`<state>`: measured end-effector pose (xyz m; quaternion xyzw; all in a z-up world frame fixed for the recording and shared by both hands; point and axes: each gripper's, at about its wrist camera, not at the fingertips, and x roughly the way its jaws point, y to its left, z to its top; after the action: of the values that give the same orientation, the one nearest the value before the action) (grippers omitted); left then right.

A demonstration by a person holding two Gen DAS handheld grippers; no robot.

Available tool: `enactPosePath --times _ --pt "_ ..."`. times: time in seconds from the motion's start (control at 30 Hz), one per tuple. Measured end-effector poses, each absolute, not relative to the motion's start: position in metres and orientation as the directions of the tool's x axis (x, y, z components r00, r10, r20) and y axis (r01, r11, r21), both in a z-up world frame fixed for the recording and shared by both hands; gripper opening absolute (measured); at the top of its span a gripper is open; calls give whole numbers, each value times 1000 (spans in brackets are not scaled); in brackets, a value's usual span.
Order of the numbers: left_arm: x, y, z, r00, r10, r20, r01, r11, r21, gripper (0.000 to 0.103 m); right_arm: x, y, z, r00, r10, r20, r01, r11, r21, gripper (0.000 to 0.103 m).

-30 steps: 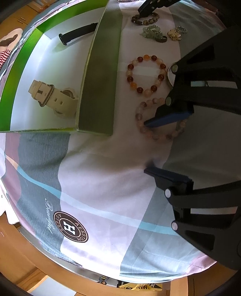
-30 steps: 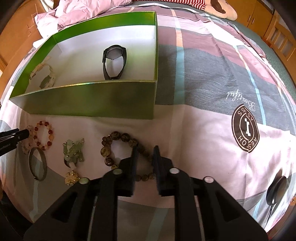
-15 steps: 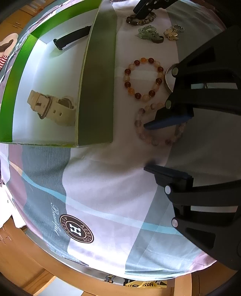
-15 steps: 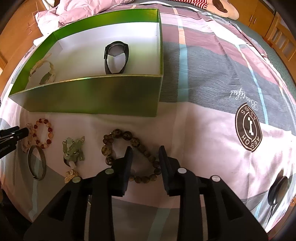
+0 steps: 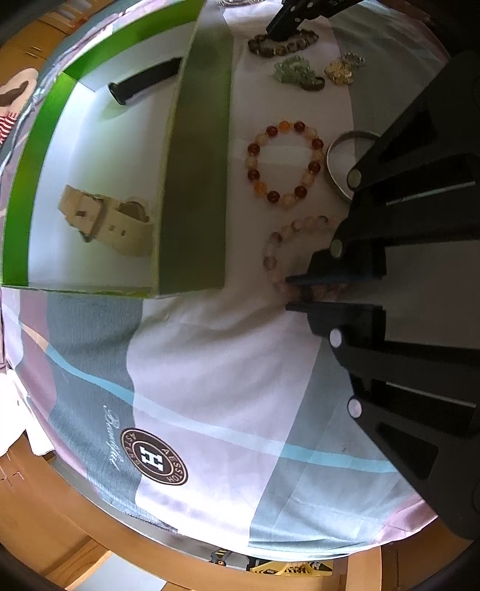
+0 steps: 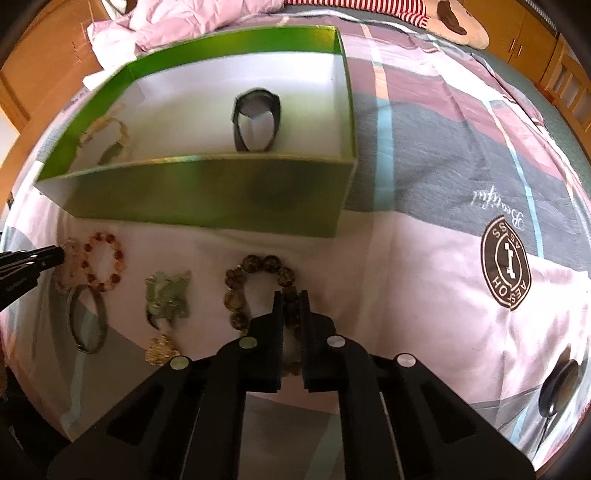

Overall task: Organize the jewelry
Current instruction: 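Lower both bracelets into the green box and open both grippers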

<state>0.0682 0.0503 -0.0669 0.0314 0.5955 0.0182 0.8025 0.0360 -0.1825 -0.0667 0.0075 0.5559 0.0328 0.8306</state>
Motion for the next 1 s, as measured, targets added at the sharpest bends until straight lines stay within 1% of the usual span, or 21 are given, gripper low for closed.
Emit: enactPosePath --times 0.13,0.23,0.37,0.47,0.57,0.7,0.8,0.9,1.0 --pt "65 54 -44 352 19 -936 19 999 28 8 28 -181 -42 456 103 -884 -70 994 80 8" --pt "58 55 -22 424 -21 -905 40 999 -4 8 19 -178 -20 521 172 -836 -112 985 133 8" --pt "46 54 9 547 -70 -834 74 997 -35 8 5 -174 11 626 295 -722 -197 955 220 8" --pt "43 50 28 602 -135 -787 99 991 -95 8 4 -176 28 673 338 -658 -223 941 254 8" --pt "52 47 44 619 -160 -769 108 987 -118 8 12 -178 46 708 367 -603 -247 929 275 8" --pt "75 35 64 639 -186 -746 131 983 -132 8 30 -174 71 767 348 -539 -237 934 267 8" --pt "93 20 65 632 -195 -750 156 980 -124 8 49 -179 70 769 340 -541 -218 936 278 8" --pt "112 5 50 586 -228 -778 182 972 -148 8 71 -182 54 739 335 -584 -176 933 314 8" --pt "127 -10 31 558 -206 -804 187 975 -120 9 82 -180 35 703 338 -626 -153 931 331 8"
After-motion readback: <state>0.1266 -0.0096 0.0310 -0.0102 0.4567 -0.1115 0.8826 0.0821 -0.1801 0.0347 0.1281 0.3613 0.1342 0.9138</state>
